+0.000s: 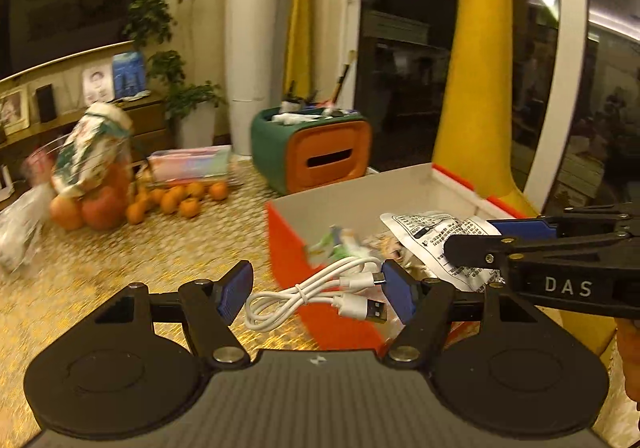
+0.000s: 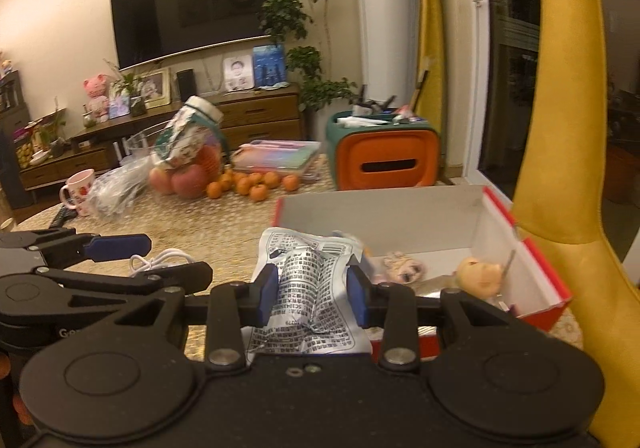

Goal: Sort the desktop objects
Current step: 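Lower the cable and pouch into the box and open both tools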

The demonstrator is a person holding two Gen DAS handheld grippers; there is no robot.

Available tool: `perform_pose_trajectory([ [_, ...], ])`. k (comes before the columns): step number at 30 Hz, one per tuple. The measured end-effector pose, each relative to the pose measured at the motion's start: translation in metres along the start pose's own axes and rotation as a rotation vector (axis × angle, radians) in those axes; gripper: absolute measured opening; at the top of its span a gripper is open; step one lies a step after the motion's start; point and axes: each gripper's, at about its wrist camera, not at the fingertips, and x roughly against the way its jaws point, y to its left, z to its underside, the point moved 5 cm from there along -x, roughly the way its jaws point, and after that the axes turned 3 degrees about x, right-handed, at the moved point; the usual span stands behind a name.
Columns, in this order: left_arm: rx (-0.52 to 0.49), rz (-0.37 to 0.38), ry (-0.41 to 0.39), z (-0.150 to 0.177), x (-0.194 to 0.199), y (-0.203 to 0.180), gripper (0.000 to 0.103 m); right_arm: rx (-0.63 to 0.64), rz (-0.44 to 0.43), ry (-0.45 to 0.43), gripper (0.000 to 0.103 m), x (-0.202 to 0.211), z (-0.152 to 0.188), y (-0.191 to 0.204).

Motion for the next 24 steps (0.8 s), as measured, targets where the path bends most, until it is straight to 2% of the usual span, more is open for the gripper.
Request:
perform_pose_trajectory([
  [5,-0.007,0.049,0.036,-0.008,-0.024,-0.019,0.070,-0.013,0.048,0.002,0.036,-0.007,-0.001,-0.029],
  [11,-0.087,0.083,0.065,-0.014,-0.053,-0.041,0.070,-0.017,0.091,0.014,0.036,-0.021,0.003,-0.055],
  [24,-0.137,0.123,0.161,-0.024,-0.129,-0.061,0.067,-0.045,0.145,0.078,0.037,-0.070,0.009,-0.096],
])
